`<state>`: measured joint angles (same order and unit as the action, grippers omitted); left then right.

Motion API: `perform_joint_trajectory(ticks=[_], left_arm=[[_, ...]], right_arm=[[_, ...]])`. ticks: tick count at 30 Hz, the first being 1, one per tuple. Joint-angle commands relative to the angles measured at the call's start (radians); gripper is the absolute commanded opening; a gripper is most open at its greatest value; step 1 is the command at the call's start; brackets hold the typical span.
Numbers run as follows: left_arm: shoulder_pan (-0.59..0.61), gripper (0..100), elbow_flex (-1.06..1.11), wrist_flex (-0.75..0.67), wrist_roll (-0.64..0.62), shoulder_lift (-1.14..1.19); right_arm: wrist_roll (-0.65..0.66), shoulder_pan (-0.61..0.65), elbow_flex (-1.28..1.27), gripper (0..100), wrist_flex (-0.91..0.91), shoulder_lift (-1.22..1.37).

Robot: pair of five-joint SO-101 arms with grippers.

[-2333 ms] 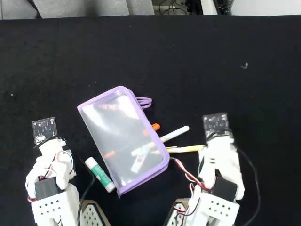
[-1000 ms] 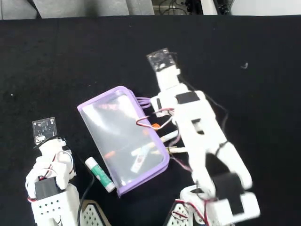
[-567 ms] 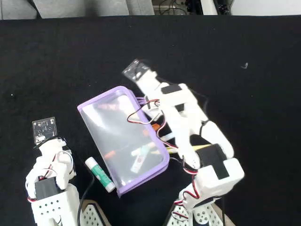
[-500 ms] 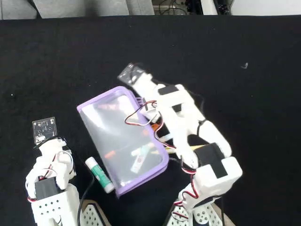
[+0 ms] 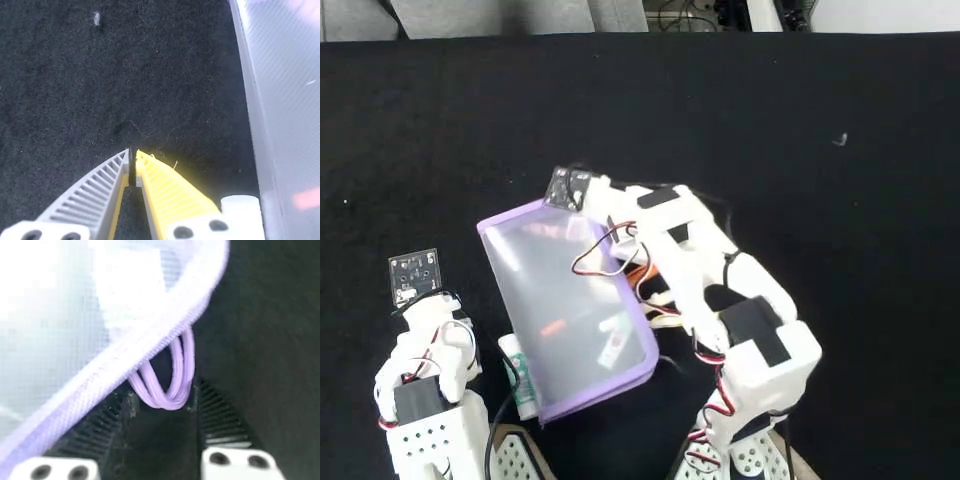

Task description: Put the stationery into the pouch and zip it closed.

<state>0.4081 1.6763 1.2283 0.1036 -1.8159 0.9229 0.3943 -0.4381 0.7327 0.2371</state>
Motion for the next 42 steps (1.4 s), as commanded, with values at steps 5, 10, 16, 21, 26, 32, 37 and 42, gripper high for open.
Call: perform_joint_trajectory(ticks=[5, 10, 16, 21, 26, 32, 37, 42], left_arm=[[0.008, 3, 0.024, 0.005, -0.003, -0.003], [0.008, 3, 0.024, 0.005, -0.003, -0.003], [0.008, 3, 0.024, 0.005, -0.003, -0.003], [0.008, 3, 0.024, 0.005, -0.003, -0.003], [0.008, 3, 0.024, 0.005, -0.003, -0.003], [0.008, 3, 0.024, 0.005, -0.003, -0.003], [0.008, 3, 0.024, 0.005, -0.003, -0.003], [0.008, 3, 0.024, 0.005, -0.003, -0.003]], right_arm=[[0.034, 0.034, 0.074, 2.1, -0.018, -0.002], [-0.072, -0.003, 0.151, 1.1, -0.017, -0.004], [-0.180, -0.069, 0.318, 1.1, 0.029, -0.018], [-0.201, -0.074, 0.475, 1.1, 0.187, -0.130], [-0.201, -0.072, 0.596, 1.1, 0.287, -0.240], [-0.201, -0.083, 0.707, 1.1, 0.344, -0.298], [-0.201, -0.112, 0.820, 1.1, 0.373, -0.297], [-0.201, -0.153, 0.898, 1.1, 0.376, -0.298]])
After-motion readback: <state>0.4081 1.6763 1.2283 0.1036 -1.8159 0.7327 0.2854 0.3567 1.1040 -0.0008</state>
